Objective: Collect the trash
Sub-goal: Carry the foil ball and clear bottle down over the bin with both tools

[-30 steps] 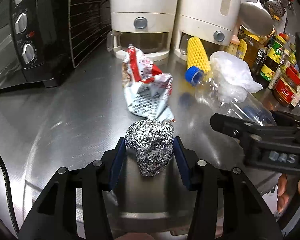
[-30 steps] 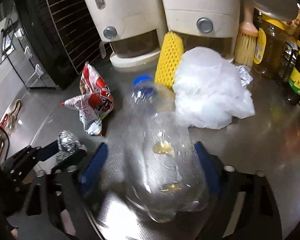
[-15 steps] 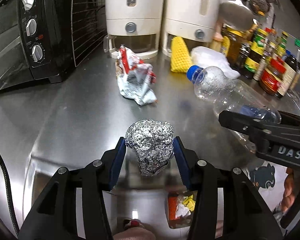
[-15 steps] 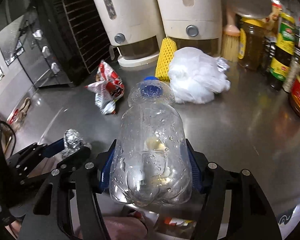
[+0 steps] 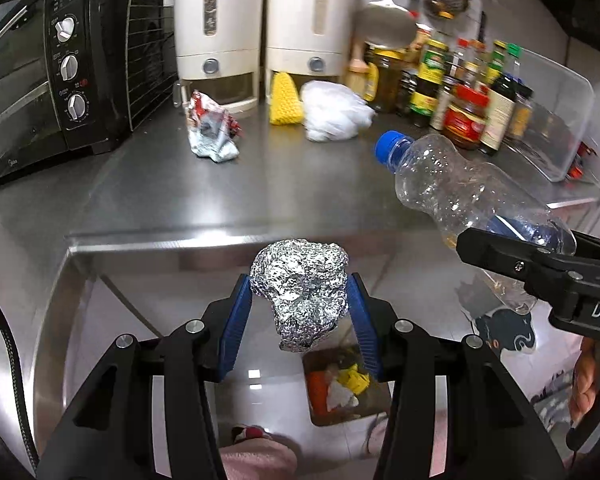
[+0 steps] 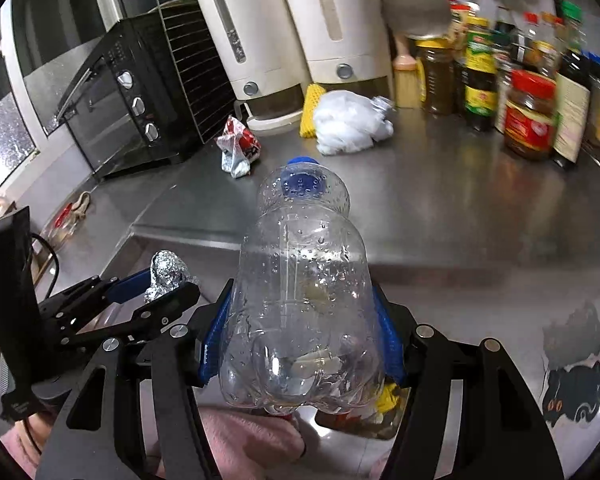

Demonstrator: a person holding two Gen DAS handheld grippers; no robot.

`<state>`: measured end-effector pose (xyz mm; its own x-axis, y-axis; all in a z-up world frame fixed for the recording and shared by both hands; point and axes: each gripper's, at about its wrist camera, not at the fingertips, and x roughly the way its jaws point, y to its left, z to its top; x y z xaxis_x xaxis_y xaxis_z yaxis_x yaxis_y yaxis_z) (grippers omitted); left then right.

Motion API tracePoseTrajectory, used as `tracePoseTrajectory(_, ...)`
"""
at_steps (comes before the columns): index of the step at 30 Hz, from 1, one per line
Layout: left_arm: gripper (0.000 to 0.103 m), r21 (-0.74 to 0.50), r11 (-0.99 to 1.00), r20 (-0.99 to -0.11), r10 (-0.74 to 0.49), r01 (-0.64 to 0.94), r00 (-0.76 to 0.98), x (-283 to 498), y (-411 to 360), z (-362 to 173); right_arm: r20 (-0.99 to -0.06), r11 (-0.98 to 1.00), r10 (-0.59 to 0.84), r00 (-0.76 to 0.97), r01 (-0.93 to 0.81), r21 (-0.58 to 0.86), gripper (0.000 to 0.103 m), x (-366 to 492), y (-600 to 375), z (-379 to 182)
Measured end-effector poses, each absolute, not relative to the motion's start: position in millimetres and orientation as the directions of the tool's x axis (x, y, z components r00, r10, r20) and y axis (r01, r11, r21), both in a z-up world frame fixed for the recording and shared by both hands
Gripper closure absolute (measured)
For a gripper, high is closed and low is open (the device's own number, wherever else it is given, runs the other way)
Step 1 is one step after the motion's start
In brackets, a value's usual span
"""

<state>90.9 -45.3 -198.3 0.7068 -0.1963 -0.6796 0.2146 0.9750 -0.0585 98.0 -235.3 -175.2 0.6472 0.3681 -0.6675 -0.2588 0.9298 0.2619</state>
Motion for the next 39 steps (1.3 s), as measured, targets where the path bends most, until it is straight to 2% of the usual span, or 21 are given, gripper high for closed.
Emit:
tracePoseTrajectory(8, 0.057, -0.063, 0.967, -0.717, -0.215, 0.245, 0.663, 51, -58, -240, -0.699, 0.941, 0.332, 0.633, -0.175, 0.288, 0.04, 53, -265, -217)
tracePoseTrajectory(15, 0.057, -0.069, 0.966, -0.794, -0.205, 0.251, 0.572, 43, -66, -300, -0.777, 0.963, 0.262, 0.573, -0.101, 0.251, 0.04, 43, -275, -280)
tracePoseTrajectory(30, 0.057, -0.069, 0.965, -0.921, -0.159, 0.253, 0.356, 91, -94, -433, -0.912, 0.984, 0.168, 0.375, -0.004, 0.18, 0.04, 88, -284, -424)
tracePoseTrajectory(39, 0.057, -0.106, 0.962, -0.964, -0.161, 0.251, 0.212, 123, -105, -511, -0.95, 0.98, 0.185, 0.252, 0.027, 0.199, 0.04, 123, -280, -487)
